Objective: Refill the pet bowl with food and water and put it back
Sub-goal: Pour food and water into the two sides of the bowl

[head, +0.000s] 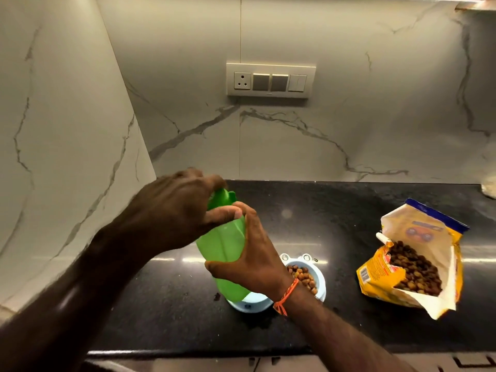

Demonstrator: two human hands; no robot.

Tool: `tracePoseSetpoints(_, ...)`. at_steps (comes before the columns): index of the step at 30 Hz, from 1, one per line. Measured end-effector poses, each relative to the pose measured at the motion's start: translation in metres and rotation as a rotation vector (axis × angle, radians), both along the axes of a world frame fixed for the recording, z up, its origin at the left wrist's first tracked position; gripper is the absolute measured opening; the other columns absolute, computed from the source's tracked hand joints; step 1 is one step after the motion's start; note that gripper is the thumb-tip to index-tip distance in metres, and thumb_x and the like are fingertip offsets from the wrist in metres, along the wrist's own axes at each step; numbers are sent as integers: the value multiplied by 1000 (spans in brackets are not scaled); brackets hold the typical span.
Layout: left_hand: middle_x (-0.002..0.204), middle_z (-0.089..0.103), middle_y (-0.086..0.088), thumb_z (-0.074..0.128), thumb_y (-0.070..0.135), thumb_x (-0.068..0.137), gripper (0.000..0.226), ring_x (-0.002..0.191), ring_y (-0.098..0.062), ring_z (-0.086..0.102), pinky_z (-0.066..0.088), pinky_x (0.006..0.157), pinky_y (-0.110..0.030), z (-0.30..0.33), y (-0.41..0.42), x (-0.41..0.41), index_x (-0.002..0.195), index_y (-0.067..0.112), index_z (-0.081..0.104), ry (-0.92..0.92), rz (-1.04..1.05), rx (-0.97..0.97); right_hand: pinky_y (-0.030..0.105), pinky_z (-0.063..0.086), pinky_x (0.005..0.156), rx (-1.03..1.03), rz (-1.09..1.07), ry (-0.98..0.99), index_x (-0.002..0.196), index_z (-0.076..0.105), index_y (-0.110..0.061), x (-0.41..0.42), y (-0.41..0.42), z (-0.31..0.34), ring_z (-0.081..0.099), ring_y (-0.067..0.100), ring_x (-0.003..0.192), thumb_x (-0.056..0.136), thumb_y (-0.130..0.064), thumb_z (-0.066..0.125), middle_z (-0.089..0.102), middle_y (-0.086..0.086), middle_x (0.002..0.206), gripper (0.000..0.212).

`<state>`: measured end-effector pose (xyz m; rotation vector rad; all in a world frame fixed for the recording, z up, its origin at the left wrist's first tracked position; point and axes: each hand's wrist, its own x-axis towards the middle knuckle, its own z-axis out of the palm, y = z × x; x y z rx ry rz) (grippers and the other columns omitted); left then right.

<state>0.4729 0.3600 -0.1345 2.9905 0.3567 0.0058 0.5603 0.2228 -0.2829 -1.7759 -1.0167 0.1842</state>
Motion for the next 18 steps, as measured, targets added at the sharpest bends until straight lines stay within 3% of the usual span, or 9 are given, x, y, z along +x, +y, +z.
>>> tracePoseSetpoints(1,118,52,11,52,61,89,42,107,-14,56,51,84,-29,-1,1,-1,127,46,50,-9,-107,-79,27,46,101,0,-2,-3,143,27,-45,-1,1,0,50,6,126,59,-41,89,47,-10,141,105)
tracePoseSetpoints(3,147,38,17,62,33,84,48,136,-11,39,41,104,-27,0,5,-6,126,53,50,15,-281,-259,29,47,102,18,-1,0,144,26,-47,-1,2,-1,51,8,127,59,-34,92,48,-10,141,109)
tracePoseSetpoints(5,158,21,20,62,48,76,58,147,-8,19,31,111,-31,2,6,-9,130,57,44,0,-255,-366,34,50,101,24,-9,16,145,30,-41,-2,3,0,53,8,125,60,-32,94,48,-10,140,107)
tracePoseSetpoints(8,132,53,4,29,99,62,89,117,-19,53,50,94,-39,-1,13,-4,129,44,51,-68,19,-59,16,43,100,-1,-27,-14,140,28,-49,-5,6,1,49,-3,123,62,-33,95,46,-15,136,104)
tracePoseSetpoints(10,101,65,5,27,101,62,94,86,-15,61,54,74,-33,0,13,-2,119,34,61,-89,89,25,11,40,99,-17,-37,-30,139,26,-52,-8,8,1,48,-6,122,62,-34,95,46,-16,135,104)
tracePoseSetpoints(12,95,64,7,49,81,78,62,81,-13,58,48,68,-28,-2,11,-1,115,33,62,-123,1,20,27,48,100,-9,-38,-22,143,30,-42,-8,8,-2,51,5,123,61,-35,94,48,-11,138,105)
tracePoseSetpoints(14,109,62,11,61,53,83,34,96,-11,57,49,76,-28,-3,13,-4,116,43,61,-92,-170,-90,33,51,98,-11,-45,-12,143,28,-45,-8,6,-4,52,7,122,60,-37,93,47,-10,139,105)
tracePoseSetpoints(16,131,56,16,59,33,76,41,118,-4,52,49,94,-25,-3,16,-5,114,48,61,-57,-305,-312,22,49,96,-8,-64,-8,139,21,-56,-8,4,-5,51,1,121,61,-37,94,47,-13,138,108)
tracePoseSetpoints(18,146,44,17,66,41,79,48,131,-4,44,44,103,-26,-6,18,-7,125,49,55,-51,-284,-421,14,45,93,4,-80,6,136,22,-57,-7,5,-5,51,-2,120,61,-34,94,48,-13,137,107)
